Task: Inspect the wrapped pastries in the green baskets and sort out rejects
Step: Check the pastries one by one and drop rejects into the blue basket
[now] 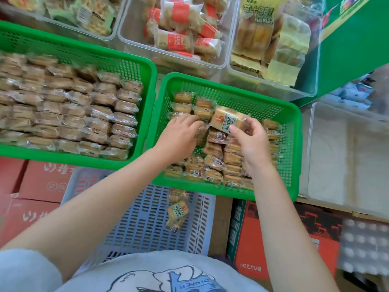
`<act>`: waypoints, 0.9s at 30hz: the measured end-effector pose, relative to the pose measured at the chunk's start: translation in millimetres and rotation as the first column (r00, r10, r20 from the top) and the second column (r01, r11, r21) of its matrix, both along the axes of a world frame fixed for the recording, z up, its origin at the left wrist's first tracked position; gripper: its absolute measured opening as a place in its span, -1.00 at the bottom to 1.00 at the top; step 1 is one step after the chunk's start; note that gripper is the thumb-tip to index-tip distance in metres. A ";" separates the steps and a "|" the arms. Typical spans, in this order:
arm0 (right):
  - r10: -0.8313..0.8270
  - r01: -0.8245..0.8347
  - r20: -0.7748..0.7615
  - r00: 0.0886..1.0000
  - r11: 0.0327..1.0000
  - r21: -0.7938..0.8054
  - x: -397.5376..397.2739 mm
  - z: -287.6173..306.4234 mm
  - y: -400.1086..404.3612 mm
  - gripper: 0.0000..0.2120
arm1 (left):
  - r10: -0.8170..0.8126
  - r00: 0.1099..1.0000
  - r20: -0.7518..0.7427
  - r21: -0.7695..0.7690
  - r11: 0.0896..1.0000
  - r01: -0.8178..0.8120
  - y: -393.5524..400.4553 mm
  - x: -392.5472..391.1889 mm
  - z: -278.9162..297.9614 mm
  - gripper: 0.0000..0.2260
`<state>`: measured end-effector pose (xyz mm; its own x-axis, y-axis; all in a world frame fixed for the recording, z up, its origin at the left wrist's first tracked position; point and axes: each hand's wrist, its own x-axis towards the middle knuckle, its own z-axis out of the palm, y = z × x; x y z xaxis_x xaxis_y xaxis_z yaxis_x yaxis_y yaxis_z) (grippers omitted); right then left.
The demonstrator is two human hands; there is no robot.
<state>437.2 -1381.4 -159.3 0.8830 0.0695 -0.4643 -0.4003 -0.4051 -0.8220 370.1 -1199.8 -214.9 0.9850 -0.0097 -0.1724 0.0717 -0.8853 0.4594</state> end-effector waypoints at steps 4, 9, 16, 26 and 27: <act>-0.012 0.013 0.019 1.000 1.000 -0.012 11.4 -10.1 3.8 -0.61 | -0.105 0.988 -0.116 0.260 0.957 0.132 -6.4 4.3 -22.2 -0.44; 0.142 -0.128 0.107 0.984 0.984 -0.128 15.6 -21.3 21.3 -0.68 | -0.117 0.993 -0.005 0.330 0.937 0.112 -14.3 -0.2 -28.8 -0.59; 0.574 -0.406 0.176 0.800 0.733 -0.546 7.7 -27.8 36.5 -0.75 | -0.079 0.993 0.090 0.184 0.981 0.061 -8.8 -23.8 -35.9 -0.67; 0.700 -0.424 0.185 0.690 0.598 -0.680 0.1 -26.2 38.9 -0.70 | -0.075 0.994 0.082 0.215 0.975 0.056 4.7 -14.9 -30.9 -0.68; 0.680 -0.430 0.182 0.710 0.624 -0.653 0.0 -26.7 39.4 -0.71 | -0.060 0.997 0.046 0.207 0.977 0.049 5.5 -12.3 -30.1 -0.61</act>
